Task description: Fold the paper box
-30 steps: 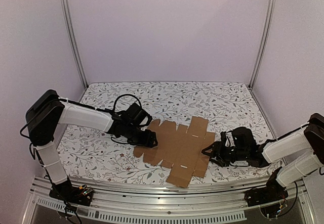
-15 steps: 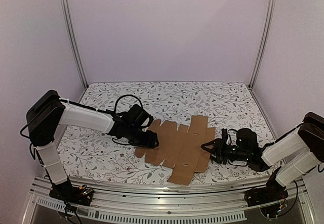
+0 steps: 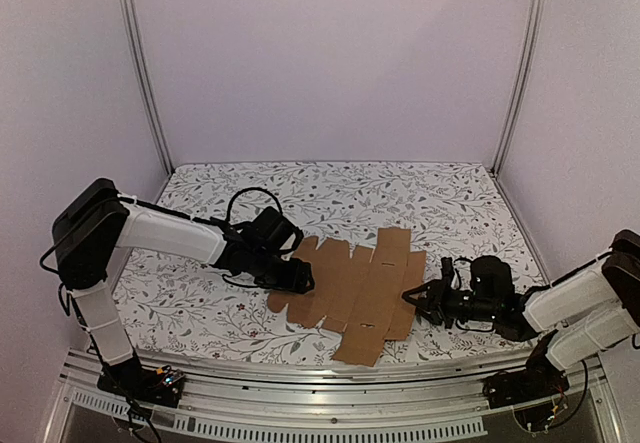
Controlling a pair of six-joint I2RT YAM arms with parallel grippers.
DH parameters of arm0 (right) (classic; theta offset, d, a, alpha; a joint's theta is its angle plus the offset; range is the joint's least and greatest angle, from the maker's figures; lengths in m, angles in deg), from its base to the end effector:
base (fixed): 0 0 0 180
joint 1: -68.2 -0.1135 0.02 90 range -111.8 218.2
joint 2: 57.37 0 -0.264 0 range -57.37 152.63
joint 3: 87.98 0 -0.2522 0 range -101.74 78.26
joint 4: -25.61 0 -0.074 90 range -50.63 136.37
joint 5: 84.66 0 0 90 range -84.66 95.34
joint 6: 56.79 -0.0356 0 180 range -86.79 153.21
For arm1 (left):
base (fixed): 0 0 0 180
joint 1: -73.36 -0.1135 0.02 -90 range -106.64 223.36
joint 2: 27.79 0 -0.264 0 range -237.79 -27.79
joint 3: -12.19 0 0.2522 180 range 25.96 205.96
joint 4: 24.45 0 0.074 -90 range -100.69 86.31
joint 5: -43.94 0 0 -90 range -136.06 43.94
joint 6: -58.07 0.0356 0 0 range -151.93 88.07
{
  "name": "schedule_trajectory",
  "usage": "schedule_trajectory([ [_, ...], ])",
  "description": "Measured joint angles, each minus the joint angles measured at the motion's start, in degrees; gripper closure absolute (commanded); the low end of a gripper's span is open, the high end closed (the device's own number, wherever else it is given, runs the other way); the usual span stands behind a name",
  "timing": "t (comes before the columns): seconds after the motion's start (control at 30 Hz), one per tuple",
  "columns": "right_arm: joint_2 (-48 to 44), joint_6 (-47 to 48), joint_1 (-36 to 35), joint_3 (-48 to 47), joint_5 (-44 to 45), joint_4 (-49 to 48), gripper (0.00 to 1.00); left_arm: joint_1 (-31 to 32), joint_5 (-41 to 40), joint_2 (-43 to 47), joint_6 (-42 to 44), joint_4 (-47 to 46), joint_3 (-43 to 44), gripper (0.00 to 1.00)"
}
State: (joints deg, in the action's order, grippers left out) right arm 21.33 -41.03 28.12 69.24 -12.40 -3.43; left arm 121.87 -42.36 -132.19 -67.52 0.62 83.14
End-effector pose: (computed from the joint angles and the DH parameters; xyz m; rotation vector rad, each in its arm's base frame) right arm 0.1505 0.1408 0.1147 0.4834 2.3539 1.4369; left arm 0.2323 -0.2662 0.1368 0.3303 2.6976 -0.5782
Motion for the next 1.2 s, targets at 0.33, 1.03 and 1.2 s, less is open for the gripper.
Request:
schedule_trajectory([
  [0.33,-5.35,2.86,-2.01,-1.81,1.33,9.18,0.72,0.20,-0.11,-0.11,-0.55,-0.61,-0.09,0.31],
  [1.03,-3.74,3.76,-4.15,-3.41,2.60,13.05,1.00,0.35,-0.28,0.39,-1.09,-2.34,-1.29,0.29],
  [1.2,-6.32,5.92,-4.17,-7.17,2.60,19.71,1.00,0.44,-0.39,1.79,-1.03,-0.57,-1.79,0.24],
])
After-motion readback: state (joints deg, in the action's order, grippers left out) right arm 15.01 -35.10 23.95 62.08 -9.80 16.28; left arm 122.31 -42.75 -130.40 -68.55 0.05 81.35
